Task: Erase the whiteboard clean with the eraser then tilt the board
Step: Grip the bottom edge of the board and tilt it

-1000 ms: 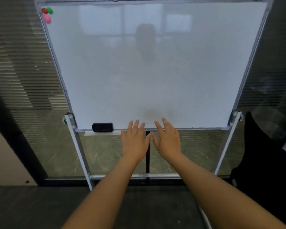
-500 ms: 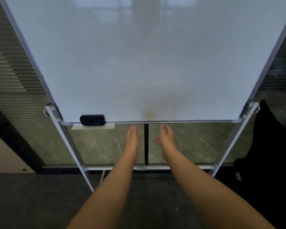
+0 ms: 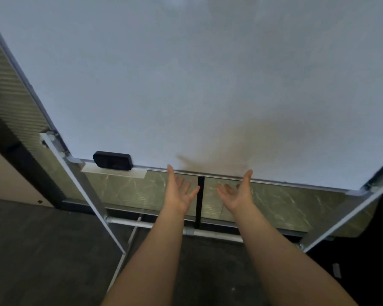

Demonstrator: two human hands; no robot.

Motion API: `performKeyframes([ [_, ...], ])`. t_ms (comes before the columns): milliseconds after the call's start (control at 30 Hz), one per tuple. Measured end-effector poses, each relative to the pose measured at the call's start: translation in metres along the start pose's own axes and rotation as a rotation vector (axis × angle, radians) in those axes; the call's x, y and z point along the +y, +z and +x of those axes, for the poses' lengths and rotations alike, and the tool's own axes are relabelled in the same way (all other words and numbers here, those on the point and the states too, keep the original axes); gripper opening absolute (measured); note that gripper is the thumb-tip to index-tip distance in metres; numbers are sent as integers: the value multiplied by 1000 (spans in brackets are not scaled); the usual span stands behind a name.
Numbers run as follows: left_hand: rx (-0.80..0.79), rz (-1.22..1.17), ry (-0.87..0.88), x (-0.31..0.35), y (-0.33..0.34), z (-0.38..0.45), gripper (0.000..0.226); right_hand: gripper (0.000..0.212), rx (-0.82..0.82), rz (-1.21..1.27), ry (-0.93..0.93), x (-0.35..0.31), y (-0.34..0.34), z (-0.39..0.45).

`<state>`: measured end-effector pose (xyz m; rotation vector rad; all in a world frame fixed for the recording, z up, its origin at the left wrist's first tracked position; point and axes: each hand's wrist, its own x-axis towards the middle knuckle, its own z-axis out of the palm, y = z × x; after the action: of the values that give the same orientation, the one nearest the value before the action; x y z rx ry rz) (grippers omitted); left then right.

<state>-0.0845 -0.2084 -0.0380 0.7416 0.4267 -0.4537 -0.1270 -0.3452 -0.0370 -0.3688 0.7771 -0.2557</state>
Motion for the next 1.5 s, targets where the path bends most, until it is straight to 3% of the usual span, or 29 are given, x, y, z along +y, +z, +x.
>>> performKeyframes([
  [233, 47, 28, -44, 4, 8, 36, 97, 99, -35, 60, -27, -17, -4, 32],
  [367, -43, 52, -82, 3, 9, 49, 100, 92, -146, 122, -51, -15, -5, 38],
  [467, -149, -4, -88, 5, 10, 57, 90, 88, -204, 115, -85, -13, -2, 42],
  [600, -142, 37, -49, 3, 9, 62, 84, 85, -225, 67, -120, -9, -3, 42],
  [833, -146, 183, 45, -1, 4, 56, 81, 85, -214, 20, -142, -7, -9, 33],
  [1200, -105, 199, 83, -7, -14, 31, 81, 81, -160, 37, -160, 11, -21, 2],
  [1500, -119, 219, 4, -10, -28, 12, 83, 81, -57, 71, -215, 27, -40, -25],
])
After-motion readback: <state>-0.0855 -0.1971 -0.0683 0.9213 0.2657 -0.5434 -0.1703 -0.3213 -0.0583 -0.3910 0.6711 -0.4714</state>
